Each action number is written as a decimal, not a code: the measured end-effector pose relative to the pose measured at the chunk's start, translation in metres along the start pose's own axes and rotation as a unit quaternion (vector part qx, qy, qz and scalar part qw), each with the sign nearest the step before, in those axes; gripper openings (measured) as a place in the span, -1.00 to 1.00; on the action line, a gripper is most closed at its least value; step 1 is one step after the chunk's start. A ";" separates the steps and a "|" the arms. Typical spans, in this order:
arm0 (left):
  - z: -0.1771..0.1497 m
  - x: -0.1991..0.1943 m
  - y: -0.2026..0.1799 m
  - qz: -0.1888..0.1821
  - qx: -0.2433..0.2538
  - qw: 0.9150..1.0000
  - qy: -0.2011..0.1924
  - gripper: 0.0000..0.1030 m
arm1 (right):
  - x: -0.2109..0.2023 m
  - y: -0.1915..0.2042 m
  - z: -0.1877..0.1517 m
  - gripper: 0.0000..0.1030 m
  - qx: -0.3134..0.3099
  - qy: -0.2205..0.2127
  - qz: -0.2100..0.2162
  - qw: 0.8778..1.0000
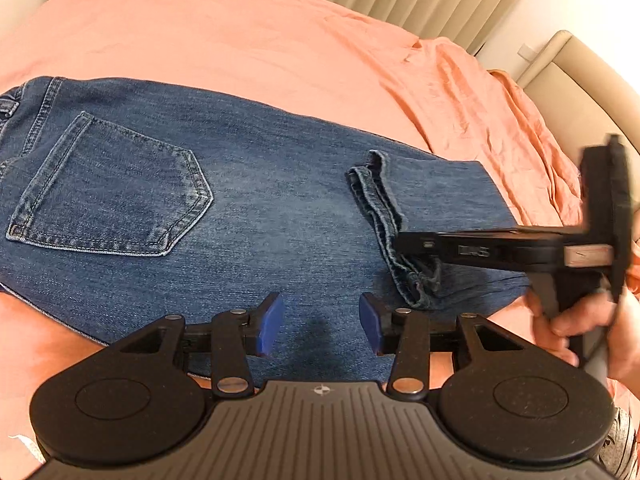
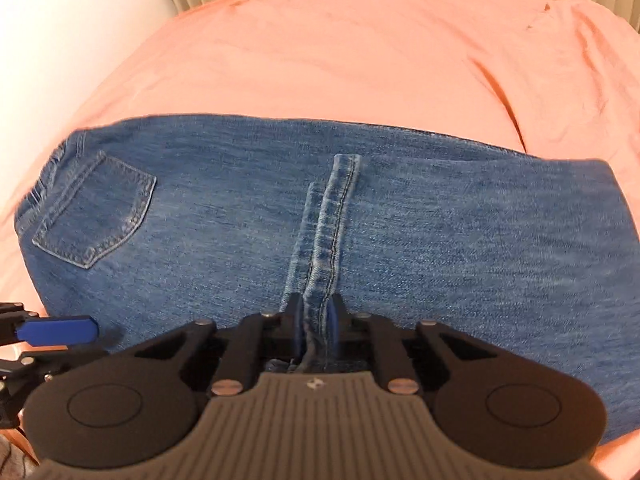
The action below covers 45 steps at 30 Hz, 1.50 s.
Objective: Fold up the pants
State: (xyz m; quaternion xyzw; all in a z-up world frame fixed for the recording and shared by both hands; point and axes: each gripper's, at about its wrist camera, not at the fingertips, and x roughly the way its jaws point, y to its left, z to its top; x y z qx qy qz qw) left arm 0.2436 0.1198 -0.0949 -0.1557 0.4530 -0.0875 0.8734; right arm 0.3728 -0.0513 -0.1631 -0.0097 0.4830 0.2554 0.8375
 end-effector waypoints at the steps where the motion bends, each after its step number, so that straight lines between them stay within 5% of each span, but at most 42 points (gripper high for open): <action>1: 0.000 0.001 0.002 -0.001 -0.001 1.000 -0.001 -0.01 | -0.005 -0.001 -0.001 -1.00 0.000 -0.005 0.015 1.000; 7: 0.006 0.013 0.008 -0.007 -0.003 1.000 0.002 -0.01 | -0.052 0.006 -0.003 -1.00 -0.018 -0.037 0.085 0.996; 14: 0.011 0.010 0.006 -0.017 -0.009 1.000 -0.007 -0.01 | -0.005 0.015 -0.008 -1.00 -0.022 0.005 0.031 0.999; 21: 0.024 0.018 0.004 -0.057 -0.031 0.998 -0.011 0.22 | -0.034 -0.007 -0.016 -0.57 0.025 -0.032 0.061 0.997; 27: 0.044 0.051 -0.001 -0.100 -0.091 0.991 -0.023 0.34 | -0.078 -0.060 -0.038 -0.49 0.071 -0.105 -0.027 0.992; 36: 0.066 0.127 0.001 -0.097 -0.145 0.985 -0.008 0.31 | -0.110 -0.151 -0.061 -0.51 0.152 -0.123 -0.073 0.978; 38: 0.070 0.135 0.002 -0.103 -0.150 0.983 -0.011 0.21 | -0.110 -0.160 -0.066 -0.51 0.150 -0.125 -0.069 0.978; 40: 0.073 0.140 0.000 -0.105 -0.145 0.984 -0.010 -0.47 | -0.110 -0.165 -0.070 -0.51 0.138 -0.128 -0.075 0.979; 45: 0.083 0.129 -0.020 -0.100 -0.100 0.989 -0.035 -0.89 | -0.110 -0.180 -0.075 -0.51 0.131 -0.135 -0.086 0.978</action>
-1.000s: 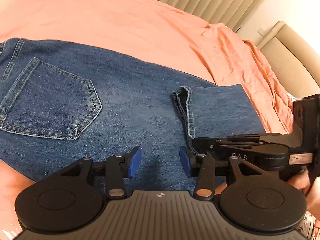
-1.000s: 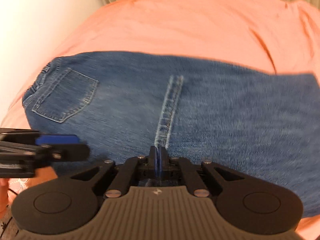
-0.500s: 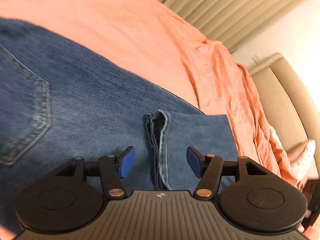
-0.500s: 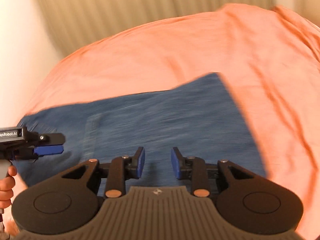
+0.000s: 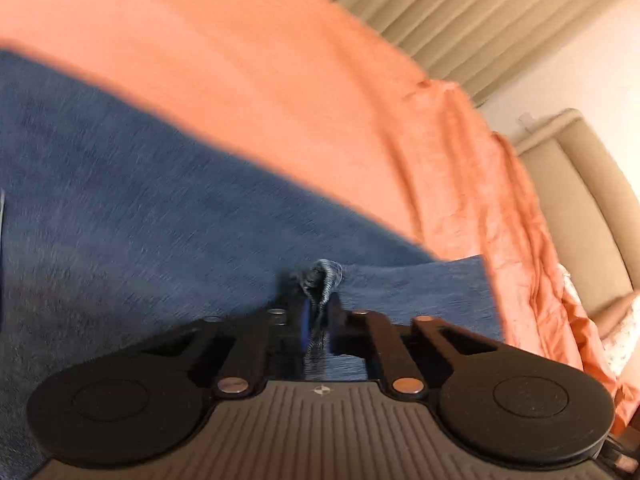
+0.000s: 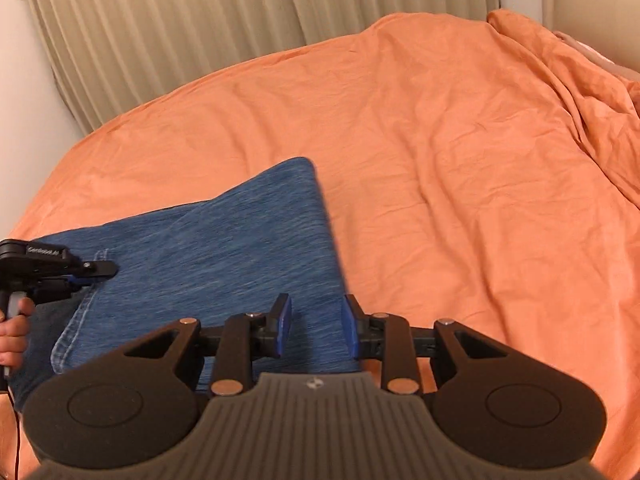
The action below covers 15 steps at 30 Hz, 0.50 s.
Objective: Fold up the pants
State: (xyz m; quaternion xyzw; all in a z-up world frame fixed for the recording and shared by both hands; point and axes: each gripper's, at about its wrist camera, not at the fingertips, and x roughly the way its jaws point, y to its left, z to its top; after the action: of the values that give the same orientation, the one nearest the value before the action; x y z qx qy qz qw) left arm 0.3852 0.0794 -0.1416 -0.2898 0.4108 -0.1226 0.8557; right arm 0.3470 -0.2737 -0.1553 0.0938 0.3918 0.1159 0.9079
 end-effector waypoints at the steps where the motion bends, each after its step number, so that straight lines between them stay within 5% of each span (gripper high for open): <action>1: 0.004 -0.005 -0.009 -0.012 0.013 1.000 -0.008 -0.89 | 0.001 -0.003 0.000 -0.51 0.002 -0.002 0.001 1.000; 7: 0.030 -0.028 -0.072 -0.013 0.127 0.991 -0.041 -0.89 | -0.004 -0.013 0.020 -0.51 0.003 -0.017 0.006 1.000; 12: 0.029 0.013 -0.049 0.077 0.131 0.988 0.013 -0.89 | 0.011 -0.005 0.049 -0.66 0.011 -0.033 0.016 0.999; 15: 0.019 0.035 -0.024 0.092 0.104 0.990 0.033 -0.88 | 0.031 -0.002 0.070 -0.76 0.020 -0.031 0.024 0.999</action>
State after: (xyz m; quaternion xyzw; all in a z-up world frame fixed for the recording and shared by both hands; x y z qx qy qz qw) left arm 0.4223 0.0524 -0.1401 -0.1558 0.4483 -0.0955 0.8750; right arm 0.4194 -0.2721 -0.1301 0.1249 0.3638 0.1273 0.9143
